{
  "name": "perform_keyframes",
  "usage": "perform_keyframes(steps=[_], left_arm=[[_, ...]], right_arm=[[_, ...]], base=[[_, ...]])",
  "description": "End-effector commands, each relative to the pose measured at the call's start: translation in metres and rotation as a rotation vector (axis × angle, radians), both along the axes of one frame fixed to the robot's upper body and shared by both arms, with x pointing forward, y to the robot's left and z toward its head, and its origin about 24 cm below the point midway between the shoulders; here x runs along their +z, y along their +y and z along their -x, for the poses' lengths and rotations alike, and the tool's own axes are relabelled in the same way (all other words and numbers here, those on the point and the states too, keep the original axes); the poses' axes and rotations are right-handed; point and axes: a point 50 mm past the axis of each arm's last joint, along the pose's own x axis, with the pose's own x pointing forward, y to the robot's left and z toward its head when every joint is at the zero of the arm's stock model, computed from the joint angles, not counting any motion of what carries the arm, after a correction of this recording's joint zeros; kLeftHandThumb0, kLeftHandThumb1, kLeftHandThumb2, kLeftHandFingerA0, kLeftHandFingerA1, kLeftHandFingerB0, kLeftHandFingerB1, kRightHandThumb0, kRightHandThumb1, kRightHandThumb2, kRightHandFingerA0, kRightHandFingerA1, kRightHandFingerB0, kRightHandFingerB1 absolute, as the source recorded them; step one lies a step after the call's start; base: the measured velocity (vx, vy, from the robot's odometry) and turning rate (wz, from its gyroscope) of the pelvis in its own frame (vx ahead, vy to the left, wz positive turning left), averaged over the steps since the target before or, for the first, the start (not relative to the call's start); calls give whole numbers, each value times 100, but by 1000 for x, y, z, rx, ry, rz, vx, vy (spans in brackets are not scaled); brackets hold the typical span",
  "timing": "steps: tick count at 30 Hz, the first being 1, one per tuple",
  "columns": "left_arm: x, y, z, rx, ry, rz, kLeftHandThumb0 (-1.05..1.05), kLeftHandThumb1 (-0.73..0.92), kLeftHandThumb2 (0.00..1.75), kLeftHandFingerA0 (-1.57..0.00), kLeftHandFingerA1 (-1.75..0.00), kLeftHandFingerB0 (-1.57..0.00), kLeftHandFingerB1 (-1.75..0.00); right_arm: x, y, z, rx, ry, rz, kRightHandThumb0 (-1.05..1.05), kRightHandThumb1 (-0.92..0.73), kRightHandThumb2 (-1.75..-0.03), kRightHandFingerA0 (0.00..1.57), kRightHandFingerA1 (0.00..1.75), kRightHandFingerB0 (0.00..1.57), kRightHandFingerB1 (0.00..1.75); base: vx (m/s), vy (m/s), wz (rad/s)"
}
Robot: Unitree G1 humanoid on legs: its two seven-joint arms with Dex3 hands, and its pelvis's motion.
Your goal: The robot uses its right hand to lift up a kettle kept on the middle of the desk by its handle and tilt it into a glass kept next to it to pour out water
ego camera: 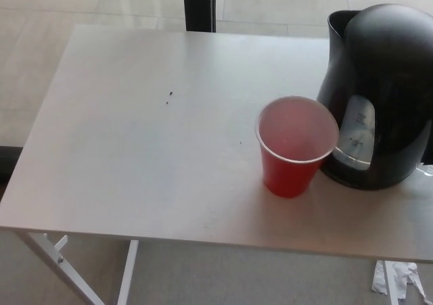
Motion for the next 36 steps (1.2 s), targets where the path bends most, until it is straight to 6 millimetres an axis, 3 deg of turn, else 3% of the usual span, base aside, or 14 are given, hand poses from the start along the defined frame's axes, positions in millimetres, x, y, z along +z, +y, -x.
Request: perform_keyframes(steps=[1, 3, 6, 19, 20, 21, 22, 23, 26, 29, 31, 32, 33, 36], left_arm=[[10, 10, 1, 19, -12, -40, -72, 81, 64, -79, -61, -69, -57], [11, 10, 0, 16, -9, -42, -73, 82, 64, -78, -60, -68, -57], [12, 11, 1, 13, 1, -52, -73, 83, 64, -78, -61, -68, -57], [17, 17, 3, 32, 0, -72, -74, 85, 65, -78, -60, -67, -57], [18, 18, 3, 27, 6, -75, -75, 86, 65, -76, -61, -65, -57], [19, 18, 4, 25, 9, -77, -74, 86, 65, -77, -60, -65, -57], [19, 18, 4, 25, 10, -76, -74, 86, 65, -77, -60, -65, -57], [18, 18, 4, 13, 19, -79, -75, 87, 66, -76, -60, -64, -56], [19, 19, 5, 28, 17, -81, -73, 87, 66, -78, -61, -67, -57], [19, 19, 5, 27, 10, -83, -74, 87, 66, -78, -61, -66, -57], [19, 19, 5, 27, 10, -80, -75, 86, 66, -78, -61, -66, -57], [18, 19, 5, 32, 11, -76, -75, 86, 66, -80, -61, -68, -56], [18, 18, 5, 29, 11, -77, -74, 86, 65, -80, -62, -69, -57], [18, 18, 4, 33, 15, -76, -74, 86, 65, -79, -60, -69, -56]], right_arm=[[38, -4, -1, -19, -256, 159, -15, -63, -89, 83, 173, 76, 159], [44, -11, -2, -14, -306, 127, -3, -43, -130, 85, 170, 79, 154], [47, -11, -3, 15, -356, 108, -4, -41, -137, 91, 168, 84, 150], [71, -21, -12, 48, -354, -114, -1, -45, -135, 100, 173, 90, 152], [71, -20, -14, 61, -351, -122, -7, -52, -116, 130, 141, 110, 127], [72, -20, -14, 66, -346, -126, -7, -51, -116, 131, 140, 112, 127], [74, -21, -14, 64, -341, -127, -7, -51, -116, 131, 140, 112, 127], [77, -21, -14, 82, -346, -128, -4, -52, -118, 108, 167, 95, 151], [79, -22, -16, 106, -325, -133, -3, -52, -119, 133, 139, 115, 127], [81, -22, -18, 108, -309, -155, -4, -50, -122, 110, 166, 97, 150], [82, -21, -17, 105, -303, -148, -8, -50, -121, 112, 165, 97, 149], [83, -19, -17, 120, -300, -138, -5, -51, -115, 135, 145, 112, 128], [83, -17, -17, 139, -302, -130, -4, -49, -124, 106, 169, 94, 147], [81, -13, -15, 153, -304, -110, -4, -49, -126, 106, 164, 92, 144]], base=[[0, 0, 0], [0, 0, 0], [0, 0, 0], [0, 0, 0], [0, 0, 0], [0, 0, 0], [0, 0, 0], [0, 0, 0], [0, 0, 0], [0, 0, 0], [0, 0, 0], [0, 0, 0], [0, 0, 0], [0, 0, 0]])
